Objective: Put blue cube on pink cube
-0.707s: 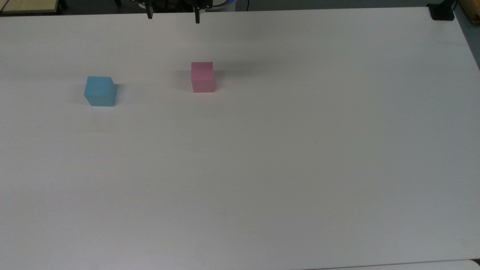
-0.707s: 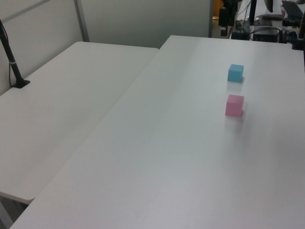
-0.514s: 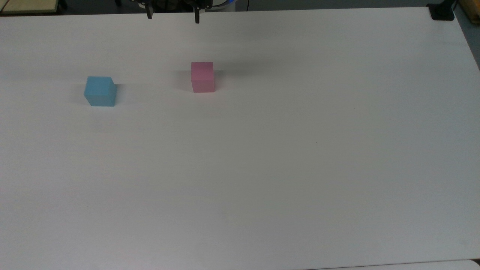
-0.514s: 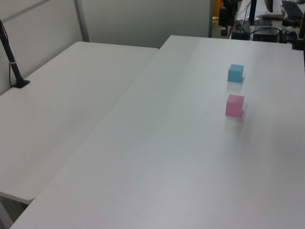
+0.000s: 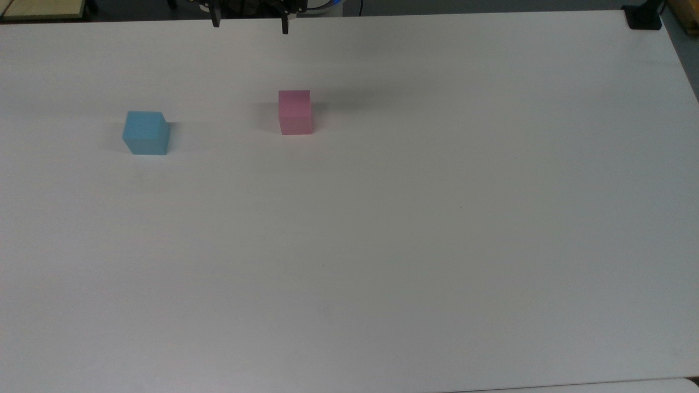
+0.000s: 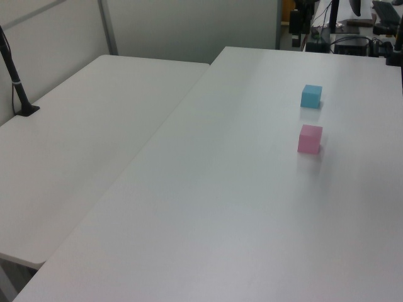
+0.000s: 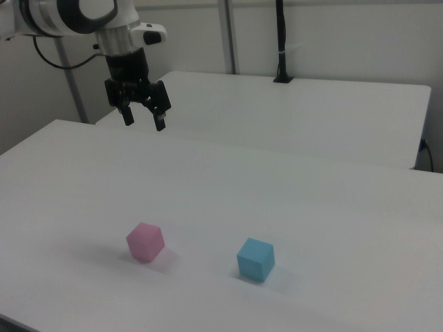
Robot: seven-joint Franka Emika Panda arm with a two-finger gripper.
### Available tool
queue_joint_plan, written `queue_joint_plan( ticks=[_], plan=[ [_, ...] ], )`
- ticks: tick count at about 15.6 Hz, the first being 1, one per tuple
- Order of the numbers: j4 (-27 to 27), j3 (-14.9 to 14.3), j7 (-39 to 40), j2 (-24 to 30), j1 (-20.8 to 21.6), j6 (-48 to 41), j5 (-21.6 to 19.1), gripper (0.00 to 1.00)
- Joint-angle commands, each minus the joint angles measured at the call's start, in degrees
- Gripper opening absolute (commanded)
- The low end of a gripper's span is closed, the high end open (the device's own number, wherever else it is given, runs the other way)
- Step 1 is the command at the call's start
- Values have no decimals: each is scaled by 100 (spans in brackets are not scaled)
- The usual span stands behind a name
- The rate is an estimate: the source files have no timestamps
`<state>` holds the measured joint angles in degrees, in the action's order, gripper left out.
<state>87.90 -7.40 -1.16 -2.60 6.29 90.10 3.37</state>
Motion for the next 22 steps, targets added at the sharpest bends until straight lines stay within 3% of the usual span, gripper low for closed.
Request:
queue_joint_plan(
  ticks=[1, 9, 16, 22],
  plan=[
    [52, -33, -24, 111, 56, -133, -20, 100],
    [43, -94, 63, 93, -31, -124, 6, 100],
    [78, -95, 1160, 50, -1199, -54, -3, 100],
    [96, -95, 2084, -161, -1886, 218, -3, 100]
  ],
)
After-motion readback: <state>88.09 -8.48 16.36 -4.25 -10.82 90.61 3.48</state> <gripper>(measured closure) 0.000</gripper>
